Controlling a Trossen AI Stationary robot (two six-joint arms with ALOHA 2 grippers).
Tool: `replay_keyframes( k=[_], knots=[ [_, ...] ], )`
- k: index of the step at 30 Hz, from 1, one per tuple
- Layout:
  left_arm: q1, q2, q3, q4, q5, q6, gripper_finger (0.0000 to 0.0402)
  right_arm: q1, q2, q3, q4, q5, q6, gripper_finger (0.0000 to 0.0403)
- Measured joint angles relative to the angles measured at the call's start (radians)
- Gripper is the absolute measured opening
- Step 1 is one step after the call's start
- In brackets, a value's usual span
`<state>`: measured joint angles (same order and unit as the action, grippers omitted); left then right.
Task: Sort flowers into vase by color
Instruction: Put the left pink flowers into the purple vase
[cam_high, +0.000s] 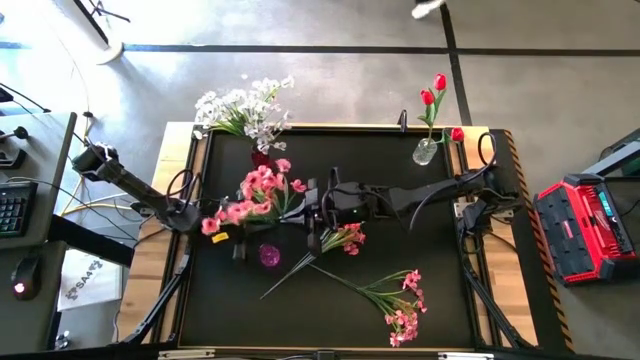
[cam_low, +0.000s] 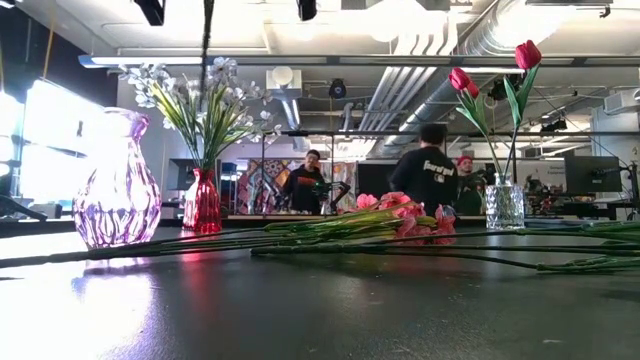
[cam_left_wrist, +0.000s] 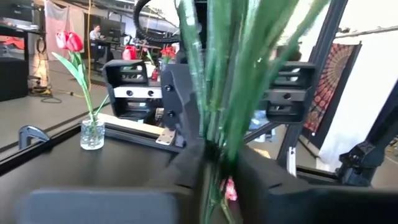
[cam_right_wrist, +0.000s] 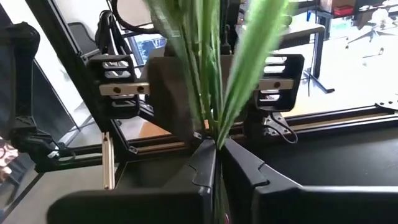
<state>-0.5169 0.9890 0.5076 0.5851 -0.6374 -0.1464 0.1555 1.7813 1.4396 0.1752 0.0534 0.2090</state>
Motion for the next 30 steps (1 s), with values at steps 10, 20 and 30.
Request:
replay_keyframes(
  k=[10,20,30],
  knots=[
    [-0.005,-0.007,0.000,-0.015,-0.019,0.063,0.0002,0.002,-0.042,-0.001,-0.037,0.100,0.009,0.0083],
    [-0.156,-0.155,0.000,-0.141,-0.061,0.148,0.0001,0.009,-0.115,-0.001,-0.246,0.228,0.019,0.0110],
    [-0.314,-0.265,0.000,-0.328,-0.238,0.142,0.0000,0.009,-0.117,-0.015,-0.275,0.234,0.079,0.0110]
  ],
)
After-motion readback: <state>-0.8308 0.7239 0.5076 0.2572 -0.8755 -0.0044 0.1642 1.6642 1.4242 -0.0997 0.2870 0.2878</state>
